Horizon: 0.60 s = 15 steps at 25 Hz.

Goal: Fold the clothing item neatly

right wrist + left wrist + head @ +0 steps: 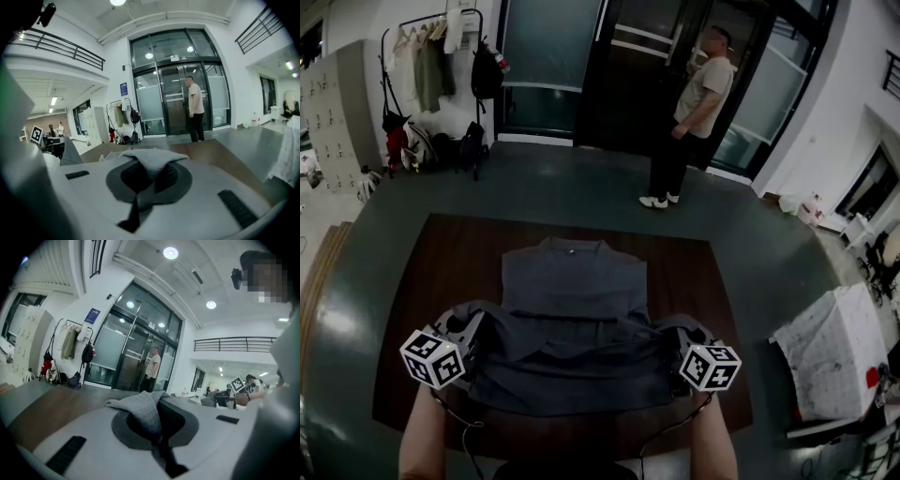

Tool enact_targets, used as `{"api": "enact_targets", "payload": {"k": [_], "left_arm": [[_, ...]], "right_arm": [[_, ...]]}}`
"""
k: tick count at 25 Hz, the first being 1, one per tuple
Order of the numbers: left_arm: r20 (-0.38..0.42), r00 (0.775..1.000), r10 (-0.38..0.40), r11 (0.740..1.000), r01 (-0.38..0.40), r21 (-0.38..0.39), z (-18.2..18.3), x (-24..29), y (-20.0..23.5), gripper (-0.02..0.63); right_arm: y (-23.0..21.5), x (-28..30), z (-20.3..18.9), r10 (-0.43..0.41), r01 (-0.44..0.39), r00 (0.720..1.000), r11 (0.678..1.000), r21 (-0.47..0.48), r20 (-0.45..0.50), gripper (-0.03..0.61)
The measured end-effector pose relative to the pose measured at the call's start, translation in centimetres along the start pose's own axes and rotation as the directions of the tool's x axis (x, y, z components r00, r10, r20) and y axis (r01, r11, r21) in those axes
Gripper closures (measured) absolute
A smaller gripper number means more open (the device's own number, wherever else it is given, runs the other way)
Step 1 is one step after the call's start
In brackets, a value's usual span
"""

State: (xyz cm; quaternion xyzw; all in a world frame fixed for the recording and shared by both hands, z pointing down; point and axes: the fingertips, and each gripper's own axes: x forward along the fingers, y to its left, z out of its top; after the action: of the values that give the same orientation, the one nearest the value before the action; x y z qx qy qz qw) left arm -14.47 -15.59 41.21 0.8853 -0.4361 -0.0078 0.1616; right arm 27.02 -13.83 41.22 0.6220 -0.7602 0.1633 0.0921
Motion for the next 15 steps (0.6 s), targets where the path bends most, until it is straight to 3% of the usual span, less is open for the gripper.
{"api": "enact_targets", "payload": {"k": [3,9,15], "left_arm": [[0.014,1.0,-0.005,0.998,0.005,-0.06,1.8,3.2,2.3,0.598],[0.002,0.998,0.056,0.997,-0.056,-0.053,3.3,9.6,6.8,0.598],[-0.061,0.993,0.1,0.994,-0.102,-0.026,3.5,16.1,12.1,0.598]], "right_arm": [[-1.5,3.1,1.8,-0.003,0.004,1.0,0.999,0.034,-0.011,0.591],[-3.6,10.8,3.5,0.007,-0.006,0.999,1.0,0.03,-0.034,0.591],[-4.4,19.1,4.9,0.029,-0.032,0.997,0.998,-0.049,-0.071,0.591]]}}
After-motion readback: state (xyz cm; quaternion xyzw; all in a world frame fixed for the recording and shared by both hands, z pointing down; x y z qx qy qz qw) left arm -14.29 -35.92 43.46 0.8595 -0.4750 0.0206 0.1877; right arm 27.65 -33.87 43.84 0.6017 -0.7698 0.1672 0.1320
